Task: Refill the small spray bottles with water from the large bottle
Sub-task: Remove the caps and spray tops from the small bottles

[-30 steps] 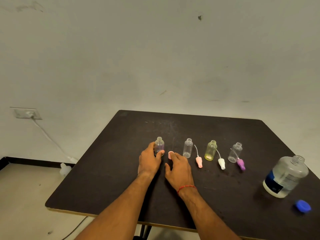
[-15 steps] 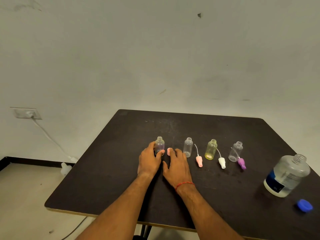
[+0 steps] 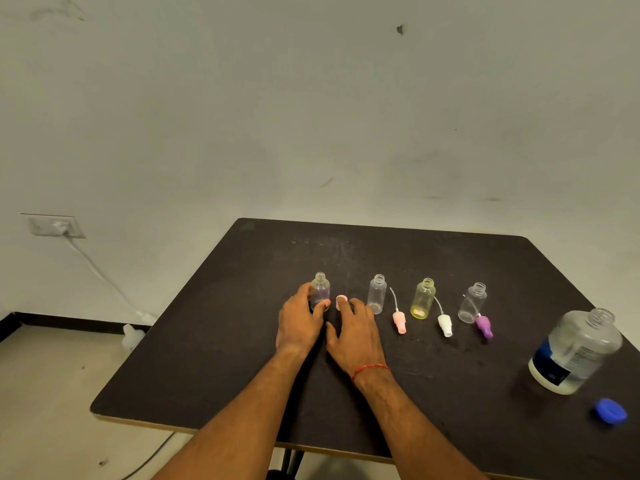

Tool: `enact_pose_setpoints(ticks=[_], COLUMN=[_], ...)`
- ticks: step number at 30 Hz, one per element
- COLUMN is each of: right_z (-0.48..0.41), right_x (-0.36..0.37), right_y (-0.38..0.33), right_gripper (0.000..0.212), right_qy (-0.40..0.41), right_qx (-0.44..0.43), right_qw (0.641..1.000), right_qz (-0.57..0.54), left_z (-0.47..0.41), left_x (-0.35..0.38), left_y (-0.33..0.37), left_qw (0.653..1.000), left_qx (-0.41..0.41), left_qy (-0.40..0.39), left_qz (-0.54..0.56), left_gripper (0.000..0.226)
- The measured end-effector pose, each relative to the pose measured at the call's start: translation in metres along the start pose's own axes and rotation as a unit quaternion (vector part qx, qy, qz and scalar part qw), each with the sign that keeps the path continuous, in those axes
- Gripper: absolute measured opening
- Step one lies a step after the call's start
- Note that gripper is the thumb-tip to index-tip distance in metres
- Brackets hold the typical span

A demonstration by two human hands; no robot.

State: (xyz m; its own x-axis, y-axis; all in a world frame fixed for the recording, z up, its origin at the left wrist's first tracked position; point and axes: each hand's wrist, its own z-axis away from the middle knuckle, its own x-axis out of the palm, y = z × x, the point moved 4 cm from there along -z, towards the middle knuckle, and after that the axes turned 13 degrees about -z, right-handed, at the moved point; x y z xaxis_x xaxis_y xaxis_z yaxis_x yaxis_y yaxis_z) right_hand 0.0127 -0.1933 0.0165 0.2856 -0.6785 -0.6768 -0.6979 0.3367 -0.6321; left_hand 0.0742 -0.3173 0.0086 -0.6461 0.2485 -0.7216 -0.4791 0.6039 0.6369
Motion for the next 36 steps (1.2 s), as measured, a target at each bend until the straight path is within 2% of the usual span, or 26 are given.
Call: enact_pose_setpoints(ticks=[22,36], right_z=[-0.0017,0.0], right_x=[-0.0006,0.0012], right_y=[-0.0017,0.0013], right_gripper=[0.054,0.059], right_qy=[0.015,0.018], right_qx=[0.002,0.016], right_qw=[1.0,1.0], right_qz=[0.009,0.018], left_z=[-0.0018,-0.0027], left_x=[0.0041,0.0055], left_y=[-0.0024,-0.0029], left_qw=[1.0,1.0], left_qx=[-0.005,0.003], left_qy=[-0.001,-0.01], left_qz=[-0.006,-0.012], left_gripper=[0.046,0.047])
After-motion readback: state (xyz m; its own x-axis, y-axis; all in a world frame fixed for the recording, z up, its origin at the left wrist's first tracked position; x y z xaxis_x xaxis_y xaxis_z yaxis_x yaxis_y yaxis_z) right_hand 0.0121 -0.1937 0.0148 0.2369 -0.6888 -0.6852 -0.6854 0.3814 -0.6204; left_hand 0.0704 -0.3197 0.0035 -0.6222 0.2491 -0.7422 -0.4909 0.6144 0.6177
